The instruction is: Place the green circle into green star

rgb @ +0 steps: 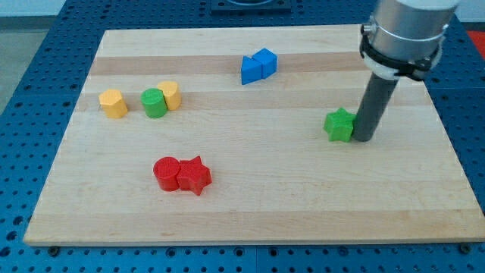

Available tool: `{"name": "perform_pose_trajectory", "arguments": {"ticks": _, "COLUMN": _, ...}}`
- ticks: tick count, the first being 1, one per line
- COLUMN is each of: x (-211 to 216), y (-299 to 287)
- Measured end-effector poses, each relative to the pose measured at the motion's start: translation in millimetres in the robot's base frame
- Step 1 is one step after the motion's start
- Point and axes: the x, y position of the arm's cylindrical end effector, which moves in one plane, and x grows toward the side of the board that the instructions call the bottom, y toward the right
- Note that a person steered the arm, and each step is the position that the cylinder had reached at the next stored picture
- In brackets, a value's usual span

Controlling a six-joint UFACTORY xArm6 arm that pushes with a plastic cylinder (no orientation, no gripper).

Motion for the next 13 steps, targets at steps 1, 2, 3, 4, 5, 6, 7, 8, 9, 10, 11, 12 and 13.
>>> {"name": "perform_pose_trajectory", "arguments": {"ticks": 1, "x": 20.2, "y": 5.9}}
{"name": "perform_pose_trajectory", "arguments": {"ticks": 2, "x": 21.0, "y": -36.5}}
{"name": "perform_pose_trajectory", "arguments": {"ticks": 3, "x": 11.0, "y": -111.2}}
{"name": "perform_pose_trajectory", "arguments": {"ticks": 4, "x": 10.8, "y": -178.0}}
{"name": "perform_pose_trajectory", "arguments": {"ticks": 5, "x": -3.8, "y": -260.7}}
{"name": "perform_pose_trajectory", "arguments": {"ticks": 6, "x": -16.8, "y": -341.7}}
{"name": "perform_pose_trajectory", "arguments": {"ticks": 7, "x": -37.8, "y": -400.8}}
{"name": "perform_pose_trajectory", "arguments": {"ticks": 8, "x": -61.2, "y": -412.0}}
{"name": "perform_pose_trajectory", "arguments": {"ticks": 9, "x": -83.1, "y": -396.5}}
{"name": "perform_pose_trajectory", "arguments": {"ticks": 10, "x": -87.3, "y": -369.0}}
{"name": "perform_pose_trajectory", "arguments": {"ticks": 11, "x": -78.7, "y": -340.1}}
{"name": "perform_pose_trajectory", "arguments": {"ticks": 12, "x": -69.2, "y": -298.5}}
{"name": "perform_pose_trajectory", "arguments": {"ticks": 13, "x": -67.5, "y": -293.3}}
